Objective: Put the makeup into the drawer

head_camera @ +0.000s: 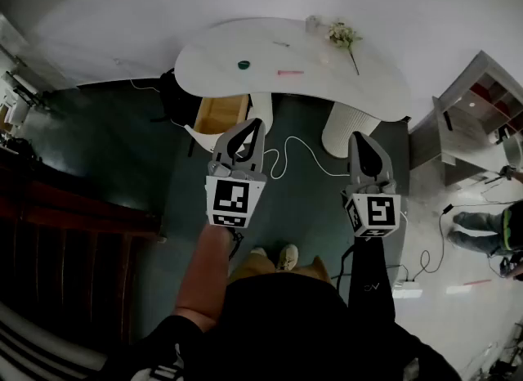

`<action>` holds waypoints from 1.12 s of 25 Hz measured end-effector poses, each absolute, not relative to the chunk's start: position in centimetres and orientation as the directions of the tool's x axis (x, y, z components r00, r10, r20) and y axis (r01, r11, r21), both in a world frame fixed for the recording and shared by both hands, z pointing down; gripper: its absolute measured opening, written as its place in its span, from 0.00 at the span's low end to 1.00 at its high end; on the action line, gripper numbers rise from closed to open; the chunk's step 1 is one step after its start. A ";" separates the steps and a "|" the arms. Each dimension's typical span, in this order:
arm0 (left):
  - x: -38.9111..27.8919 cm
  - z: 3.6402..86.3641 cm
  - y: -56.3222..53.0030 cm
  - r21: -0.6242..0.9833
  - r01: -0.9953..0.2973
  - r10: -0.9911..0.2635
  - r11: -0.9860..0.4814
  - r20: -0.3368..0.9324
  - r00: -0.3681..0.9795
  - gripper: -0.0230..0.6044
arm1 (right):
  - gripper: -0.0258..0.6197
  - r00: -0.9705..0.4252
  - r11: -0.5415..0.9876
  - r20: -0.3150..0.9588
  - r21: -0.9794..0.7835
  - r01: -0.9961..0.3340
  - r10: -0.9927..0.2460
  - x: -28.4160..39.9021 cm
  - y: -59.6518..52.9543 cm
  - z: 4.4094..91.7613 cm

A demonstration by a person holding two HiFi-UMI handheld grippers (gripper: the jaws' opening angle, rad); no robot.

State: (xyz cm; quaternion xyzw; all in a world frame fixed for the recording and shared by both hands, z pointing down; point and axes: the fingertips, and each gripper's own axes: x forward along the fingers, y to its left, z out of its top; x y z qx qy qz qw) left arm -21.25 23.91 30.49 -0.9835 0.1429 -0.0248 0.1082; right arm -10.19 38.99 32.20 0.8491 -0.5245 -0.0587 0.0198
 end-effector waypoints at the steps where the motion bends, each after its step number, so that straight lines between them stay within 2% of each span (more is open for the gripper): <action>1: -21.3 30.4 23.9 -0.219 -0.277 -0.287 -0.936 0.018 0.958 0.05 | 0.05 0.440 -0.446 -0.080 0.097 -0.890 -0.895 -10.3 39.0 32.1; 10: -21.2 30.1 24.5 -0.224 -0.282 -0.292 -0.933 0.013 0.956 0.05 | 0.05 0.374 -0.383 -0.123 0.061 -0.922 -0.919 -10.9 39.0 31.6; 16: -21.2 30.0 24.3 -0.231 -0.291 -0.301 -0.929 0.010 0.954 0.05 | 0.05 0.305 -0.317 -0.119 0.102 -0.943 -0.945 -11.7 37.9 31.6; 28: -16.5 31.9 18.2 -0.231 -0.280 -0.295 -0.932 0.033 0.955 0.05 | 0.05 0.299 -0.306 -0.083 0.086 -0.948 -0.951 -7.4 31.4 33.3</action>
